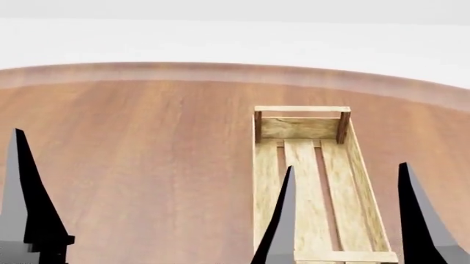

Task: Stack the right bowl on the left bowl and place them in the tray.

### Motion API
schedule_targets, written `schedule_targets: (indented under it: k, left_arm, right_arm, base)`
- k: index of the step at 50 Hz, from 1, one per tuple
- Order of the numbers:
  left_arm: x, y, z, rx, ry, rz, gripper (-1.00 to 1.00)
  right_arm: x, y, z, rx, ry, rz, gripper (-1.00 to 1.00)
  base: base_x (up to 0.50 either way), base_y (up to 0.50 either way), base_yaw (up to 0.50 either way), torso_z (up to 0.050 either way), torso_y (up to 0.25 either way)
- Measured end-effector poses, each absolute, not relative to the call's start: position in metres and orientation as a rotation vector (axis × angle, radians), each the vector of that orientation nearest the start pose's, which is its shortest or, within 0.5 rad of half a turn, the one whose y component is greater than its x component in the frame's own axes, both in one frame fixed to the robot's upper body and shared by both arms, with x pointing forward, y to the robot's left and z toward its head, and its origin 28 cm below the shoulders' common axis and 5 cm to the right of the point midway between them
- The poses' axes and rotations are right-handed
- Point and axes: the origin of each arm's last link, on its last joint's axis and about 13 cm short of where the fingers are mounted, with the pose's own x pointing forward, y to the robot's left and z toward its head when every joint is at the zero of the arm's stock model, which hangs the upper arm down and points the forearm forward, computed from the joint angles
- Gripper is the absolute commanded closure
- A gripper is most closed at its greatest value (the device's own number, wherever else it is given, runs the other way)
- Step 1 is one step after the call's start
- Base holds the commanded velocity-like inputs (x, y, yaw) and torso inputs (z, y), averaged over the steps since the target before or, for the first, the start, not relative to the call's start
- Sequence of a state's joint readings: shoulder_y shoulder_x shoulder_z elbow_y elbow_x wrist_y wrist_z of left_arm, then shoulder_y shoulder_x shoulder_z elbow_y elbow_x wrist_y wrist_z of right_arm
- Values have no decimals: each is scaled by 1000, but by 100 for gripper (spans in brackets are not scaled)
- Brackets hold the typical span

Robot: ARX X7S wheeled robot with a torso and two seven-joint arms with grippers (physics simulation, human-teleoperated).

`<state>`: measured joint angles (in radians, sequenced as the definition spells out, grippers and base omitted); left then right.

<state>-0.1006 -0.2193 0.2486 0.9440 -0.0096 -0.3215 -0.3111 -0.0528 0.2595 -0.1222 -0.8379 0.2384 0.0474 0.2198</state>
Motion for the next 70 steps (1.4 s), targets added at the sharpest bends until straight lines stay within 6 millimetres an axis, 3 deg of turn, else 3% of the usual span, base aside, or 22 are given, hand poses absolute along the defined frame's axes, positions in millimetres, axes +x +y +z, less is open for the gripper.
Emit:
schedule_targets:
  k: [25, 54, 70]
  left_arm:
    - [168, 187, 187, 32, -693, -11, -100]
    - [169, 188, 185, 28, -665, -4, -100]
    - [169, 187, 185, 30, -639, -19, -100]
  right_arm:
    - [160, -97, 166, 125, -683, 114, -100]
    - [163, -96, 161, 68, -630, 101, -100]
    - [164, -95, 159, 59, -619, 101, -100]
  base:
    - [19, -500, 0, 0, 0]
    - [0, 0, 0, 1, 0]
    - [0, 0, 0, 50, 0]
